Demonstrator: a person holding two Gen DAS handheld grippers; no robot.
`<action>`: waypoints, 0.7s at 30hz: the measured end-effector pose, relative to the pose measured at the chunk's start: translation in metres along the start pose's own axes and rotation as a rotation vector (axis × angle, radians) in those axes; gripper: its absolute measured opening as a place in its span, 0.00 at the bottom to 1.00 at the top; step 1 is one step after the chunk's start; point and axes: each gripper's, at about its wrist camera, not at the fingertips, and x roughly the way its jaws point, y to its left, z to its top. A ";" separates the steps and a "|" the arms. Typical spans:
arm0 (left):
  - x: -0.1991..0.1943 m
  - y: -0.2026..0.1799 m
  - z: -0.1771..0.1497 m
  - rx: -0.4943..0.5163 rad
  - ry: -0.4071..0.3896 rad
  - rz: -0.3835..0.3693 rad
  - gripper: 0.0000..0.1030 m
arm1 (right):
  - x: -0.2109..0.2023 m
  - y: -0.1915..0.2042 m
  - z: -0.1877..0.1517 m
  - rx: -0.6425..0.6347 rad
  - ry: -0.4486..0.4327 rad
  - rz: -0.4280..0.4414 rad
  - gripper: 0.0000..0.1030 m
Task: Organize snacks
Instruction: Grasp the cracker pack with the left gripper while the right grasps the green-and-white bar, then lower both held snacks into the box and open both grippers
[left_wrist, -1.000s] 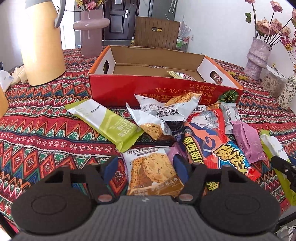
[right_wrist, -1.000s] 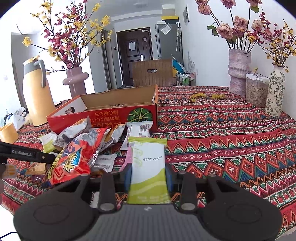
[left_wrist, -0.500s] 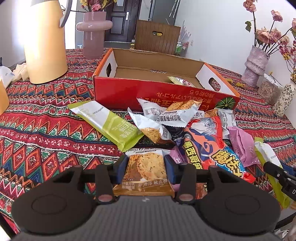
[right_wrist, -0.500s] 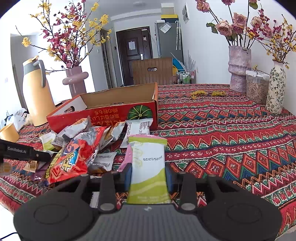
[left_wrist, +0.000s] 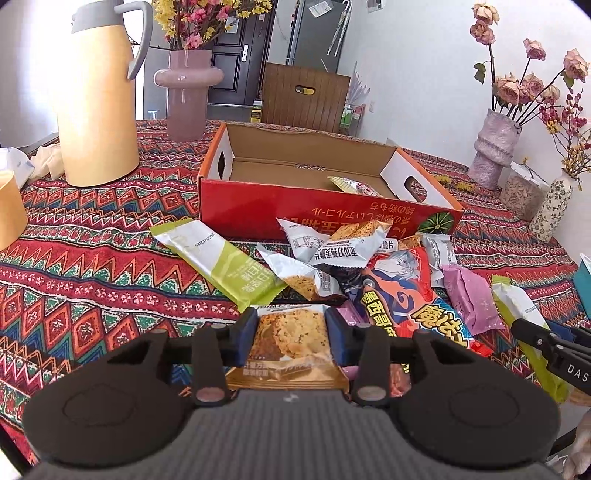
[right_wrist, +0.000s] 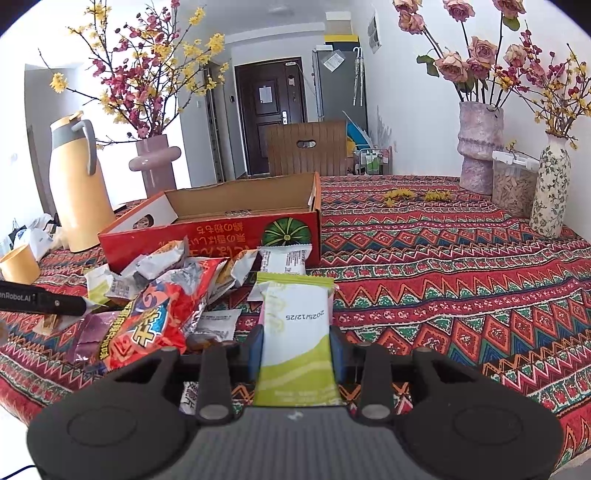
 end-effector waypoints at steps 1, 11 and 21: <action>-0.003 0.001 0.001 -0.001 -0.008 -0.001 0.40 | 0.000 0.000 0.000 -0.002 -0.001 0.000 0.34; -0.014 0.005 0.016 0.002 -0.072 0.003 0.40 | 0.001 0.009 0.014 -0.030 -0.030 0.000 0.34; -0.007 0.004 0.046 0.023 -0.129 0.010 0.40 | 0.021 0.015 0.044 -0.059 -0.068 0.012 0.34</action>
